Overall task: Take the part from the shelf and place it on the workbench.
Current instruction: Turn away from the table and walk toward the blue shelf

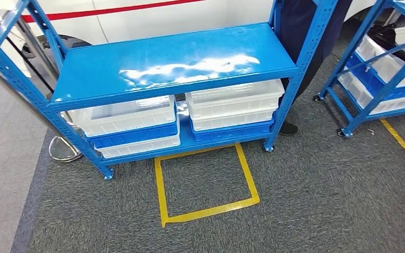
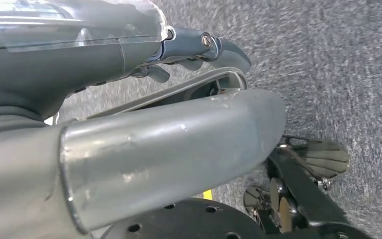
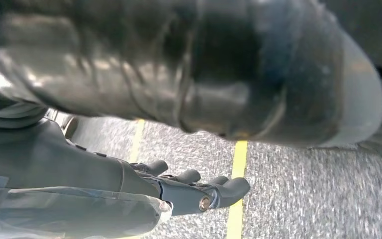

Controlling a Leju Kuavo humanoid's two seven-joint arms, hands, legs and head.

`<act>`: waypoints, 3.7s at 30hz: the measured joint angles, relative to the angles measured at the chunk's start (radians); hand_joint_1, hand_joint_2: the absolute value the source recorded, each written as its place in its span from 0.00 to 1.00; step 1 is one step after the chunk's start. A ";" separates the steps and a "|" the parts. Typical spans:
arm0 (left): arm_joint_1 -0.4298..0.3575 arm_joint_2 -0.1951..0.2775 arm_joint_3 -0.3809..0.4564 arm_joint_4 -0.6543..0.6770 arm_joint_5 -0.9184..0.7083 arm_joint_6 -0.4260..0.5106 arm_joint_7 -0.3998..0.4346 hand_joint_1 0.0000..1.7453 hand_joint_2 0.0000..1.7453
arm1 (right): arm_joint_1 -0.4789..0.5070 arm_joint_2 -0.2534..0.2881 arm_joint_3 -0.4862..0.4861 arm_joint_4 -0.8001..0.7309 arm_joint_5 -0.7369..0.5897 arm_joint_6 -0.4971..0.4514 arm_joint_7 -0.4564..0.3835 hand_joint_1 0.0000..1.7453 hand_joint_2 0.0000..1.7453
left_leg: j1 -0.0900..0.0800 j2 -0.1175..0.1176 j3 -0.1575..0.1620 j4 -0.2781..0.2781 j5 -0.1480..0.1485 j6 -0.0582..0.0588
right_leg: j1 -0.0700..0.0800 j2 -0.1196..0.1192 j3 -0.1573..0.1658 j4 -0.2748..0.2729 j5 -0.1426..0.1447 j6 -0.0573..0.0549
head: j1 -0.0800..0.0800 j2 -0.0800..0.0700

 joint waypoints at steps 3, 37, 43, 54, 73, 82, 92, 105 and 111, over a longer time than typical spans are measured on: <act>0.001 0.000 -0.002 0.000 0.000 0.000 -0.001 0.00 0.00 | 0.001 0.001 -0.002 0.000 0.001 -0.002 0.000 0.00 0.00 | -0.001 0.011 -0.041 0.098 -0.023 0.003 | 0.009 -0.046 0.001 0.000 -0.003 -0.004 | 0.000 0.000; 0.008 -0.001 -0.005 -0.001 -0.015 -0.006 -0.009 0.00 0.00 | 0.000 -0.003 -0.039 0.000 -0.005 -0.010 -0.010 0.00 0.00 | -0.006 0.016 0.043 -0.108 0.104 0.020 | -0.003 -0.003 0.021 0.007 -0.024 0.012 | 0.001 0.000; 0.009 -0.002 -0.005 -0.001 -0.016 -0.006 -0.009 0.00 0.00 | -0.005 0.000 -0.040 -0.001 -0.005 -0.009 -0.009 0.00 0.50 | -0.010 0.015 0.090 -0.195 0.114 0.051 | 0.000 -0.004 0.031 0.012 -0.046 0.044 | 0.001 0.000; 0.010 -0.006 -0.005 -0.001 -0.017 -0.008 -0.005 0.00 0.00 | -0.004 0.000 -0.071 -0.001 -0.036 -0.009 -0.003 0.00 0.00 | -0.018 0.053 0.160 -0.197 0.051 0.045 | 0.015 -0.045 -0.046 0.022 0.033 0.027 | 0.002 0.000; 0.010 -0.004 -0.005 -0.001 -0.021 -0.009 0.002 0.00 0.00 | -0.006 0.009 -0.083 -0.001 -0.009 -0.045 0.011 0.00 0.00 | -0.019 0.025 0.090 -0.192 0.111 0.058 | 0.009 0.018 0.036 -0.004 -0.036 0.029 | 0.001 0.000; 0.011 -0.006 -0.005 -0.001 -0.027 -0.011 0.004 0.00 0.00 | -0.001 0.007 -0.083 0.000 0.001 -0.043 0.011 0.00 0.00 | -0.012 0.025 0.147 -0.209 0.073 0.065 | 0.002 0.013 -0.089 0.133 -0.006 0.048 | 0.002 0.000; 0.006 -0.007 -0.005 -0.001 -0.031 -0.013 0.001 0.00 0.00 | 0.000 0.006 -0.083 -0.001 0.006 -0.041 0.010 0.00 0.00 | -0.009 0.024 0.062 0.002 -0.054 0.009 | 0.002 0.010 -0.006 -0.003 0.002 0.000 | 0.001 0.000; 0.016 -0.007 -0.005 -0.001 -0.035 -0.015 0.003 0.00 0.00 | -0.001 0.007 -0.083 0.001 0.014 -0.044 0.013 0.00 1.00 | -0.012 0.019 0.112 -0.205 0.101 0.068 | 0.004 0.014 0.057 0.041 -0.070 0.045 | 0.001 0.000; 0.014 -0.008 -0.005 -0.001 -0.034 -0.008 0.004 0.00 0.00 | -0.001 0.006 -0.084 0.001 0.015 -0.046 0.016 0.00 1.00 | -0.012 0.018 0.152 -0.210 0.071 0.073 | 0.003 0.014 -0.103 0.221 -0.097 0.056 | 0.002 0.000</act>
